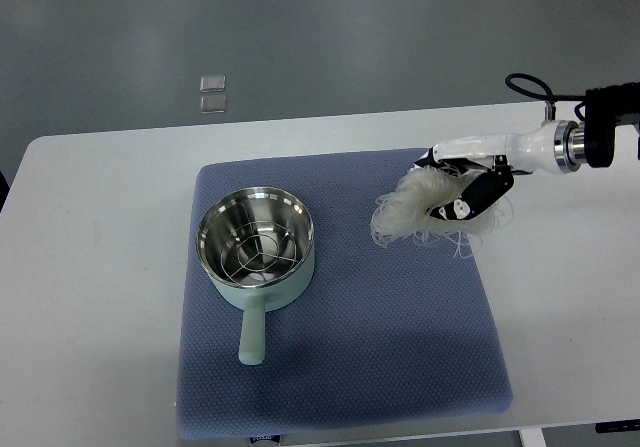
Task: Put vermicelli into pot with right hand
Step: 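Carry the held vermicelli with the right hand over the steel pot, then open the right hand to drop the vermicelli into the pot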
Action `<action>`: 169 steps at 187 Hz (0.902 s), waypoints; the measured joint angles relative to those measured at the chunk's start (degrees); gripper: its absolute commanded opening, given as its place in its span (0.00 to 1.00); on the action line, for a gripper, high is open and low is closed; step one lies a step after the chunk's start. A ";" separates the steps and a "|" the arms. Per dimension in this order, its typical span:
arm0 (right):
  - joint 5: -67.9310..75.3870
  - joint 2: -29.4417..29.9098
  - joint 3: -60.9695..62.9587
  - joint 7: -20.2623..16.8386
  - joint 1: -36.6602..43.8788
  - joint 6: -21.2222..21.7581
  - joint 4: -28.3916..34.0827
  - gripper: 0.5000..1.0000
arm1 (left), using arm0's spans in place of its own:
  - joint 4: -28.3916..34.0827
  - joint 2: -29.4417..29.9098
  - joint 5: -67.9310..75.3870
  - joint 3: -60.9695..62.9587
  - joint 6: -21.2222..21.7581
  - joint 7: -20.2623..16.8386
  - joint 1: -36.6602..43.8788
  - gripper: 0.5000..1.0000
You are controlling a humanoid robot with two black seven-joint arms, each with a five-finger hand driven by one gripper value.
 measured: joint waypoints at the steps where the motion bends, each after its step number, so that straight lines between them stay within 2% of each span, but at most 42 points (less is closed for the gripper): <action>1: 0.18 0.02 0.00 -0.02 0.32 0.08 0.00 0.00 | 0.00 0.00 0.00 0.00 0.00 0.00 0.00 1.00; 32: 6.17 3.46 -1.28 -0.43 9.73 1.03 -0.68 0.00 | -0.07 0.00 0.00 0.02 -0.01 0.00 -0.01 1.00; 51: 8.00 9.11 -4.71 -0.45 15.25 0.54 -3.04 0.00 | -0.06 0.00 0.00 0.00 -0.04 0.00 -0.01 1.00; 75: 8.64 19.86 -8.67 -0.45 18.81 -0.67 -8.24 0.00 | -0.07 0.00 0.00 0.01 -0.05 0.00 -0.02 1.00; 103: 9.64 31.52 -9.40 -0.40 18.85 -2.17 -15.93 0.00 | -0.16 0.00 0.00 0.05 -0.05 0.00 -0.05 1.00; 127: 10.24 39.28 -9.44 -0.35 16.68 -2.93 -22.06 0.00 | -0.17 0.00 0.00 0.06 -0.05 0.00 -0.03 1.00; 169: 9.64 46.26 -9.45 -0.36 11.39 -3.69 -29.07 0.00 | -0.10 0.00 0.00 0.06 -0.05 0.00 0.00 1.00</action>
